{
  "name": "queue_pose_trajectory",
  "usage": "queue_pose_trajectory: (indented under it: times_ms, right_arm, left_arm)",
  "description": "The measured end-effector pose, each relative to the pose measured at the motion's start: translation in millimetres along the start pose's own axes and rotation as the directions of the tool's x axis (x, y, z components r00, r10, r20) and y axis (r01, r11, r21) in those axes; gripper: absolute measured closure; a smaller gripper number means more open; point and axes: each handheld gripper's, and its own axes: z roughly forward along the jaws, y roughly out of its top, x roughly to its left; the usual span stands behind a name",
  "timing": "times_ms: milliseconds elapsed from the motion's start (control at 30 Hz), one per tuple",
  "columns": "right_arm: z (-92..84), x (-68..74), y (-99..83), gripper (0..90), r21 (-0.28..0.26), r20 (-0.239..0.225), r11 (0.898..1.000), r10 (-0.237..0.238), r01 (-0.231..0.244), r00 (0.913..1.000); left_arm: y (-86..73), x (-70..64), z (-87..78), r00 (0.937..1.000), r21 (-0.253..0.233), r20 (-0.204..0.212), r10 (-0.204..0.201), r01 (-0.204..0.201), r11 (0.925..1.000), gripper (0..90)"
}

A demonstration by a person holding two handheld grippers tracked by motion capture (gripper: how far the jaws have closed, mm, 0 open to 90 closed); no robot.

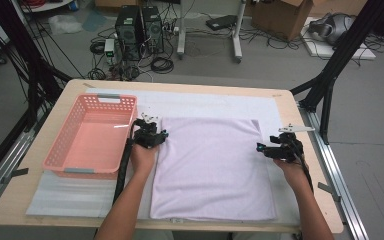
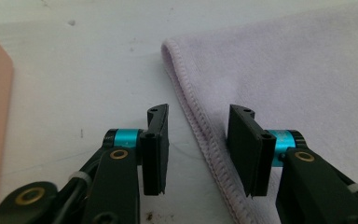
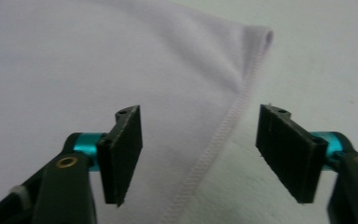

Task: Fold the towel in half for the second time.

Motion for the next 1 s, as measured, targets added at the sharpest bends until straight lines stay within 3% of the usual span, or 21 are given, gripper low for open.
queue_pose_trajectory:
  times_ms: [100, 200, 267, 333, 400, 433, 467, 533, 667, 1000]
  right_arm:
    - [7.8, -5.9, 1.7, 43.4, 0.009, 0.007, 0.999, 0.048, -0.048, 0.9988]
    - [18.7, -7.6, 2.4, 49.1, 0.039, 0.025, 0.997, 0.070, -0.071, 0.9973]
    - [27.3, -6.4, 3.3, 53.5, 0.070, 0.039, 0.995, 0.073, -0.075, 0.9966]
    - [30.4, -6.5, 3.8, 60.0, 0.073, 0.058, 0.995, 0.068, -0.072, 0.9960]
    - [30.5, -9.5, 3.3, 69.5, 0.065, 0.057, 0.993, 0.099, -0.103, 0.9934]
    - [30.1, -12.0, 2.4, 78.4, 0.057, 0.049, 0.990, 0.124, -0.126, 0.9911]
    - [29.9, -15.8, 0.8, 84.0, 0.053, 0.000, 0.983, 0.174, -0.173, 0.9848]
    - [29.8, -18.4, -0.1, 85.8, 0.049, -0.015, 0.978, 0.203, -0.202, 0.9792]
    - [24.6, -19.4, 0.8, 86.8, 0.022, -0.009, 0.981, 0.191, -0.190, 0.9816]
    - [-5.1, -14.8, 6.6, 86.8, -0.061, -0.028, 0.986, 0.155, -0.156, 0.9876]
  left_arm:
    - [-0.5, -0.7, 0.4, 0.9991, 0.003, 0.041, 0.015, -0.015, 0.9999, 54.5]
    - [-0.7, -3.3, 1.1, 0.9977, 0.005, 0.053, 0.041, -0.041, 0.9991, 61.7]
    - [-0.6, -3.2, 1.2, 0.9964, 0.005, 0.070, 0.048, -0.049, 0.9988, 71.4]
    - [-0.8, -2.8, 1.3, 0.9957, 0.011, 0.091, 0.018, -0.019, 0.9998, 80.5]
    - [-0.8, -0.6, 1.6, 0.9939, 0.020, 0.101, -0.044, 0.042, 0.9989, 83.3]
    - [-0.8, 0.2, 1.6, 0.9926, 0.021, 0.104, -0.063, 0.061, 0.9979, 84.1]
    - [-0.6, 0.2, 1.6, 0.9919, 0.021, 0.103, -0.075, 0.073, 0.9971, 84.7]
    - [0.3, 0.5, 0.8, 0.9895, 0.027, 0.097, -0.107, 0.105, 0.9941, 85.2]
    - [4.4, 1.9, -6.6, 0.9864, -0.020, 0.098, -0.132, 0.135, 0.9907, 85.5]
    - [14.5, -6.0, -34.1, 0.9850, -0.100, 0.134, -0.109, 0.123, 0.9873, 85.4]
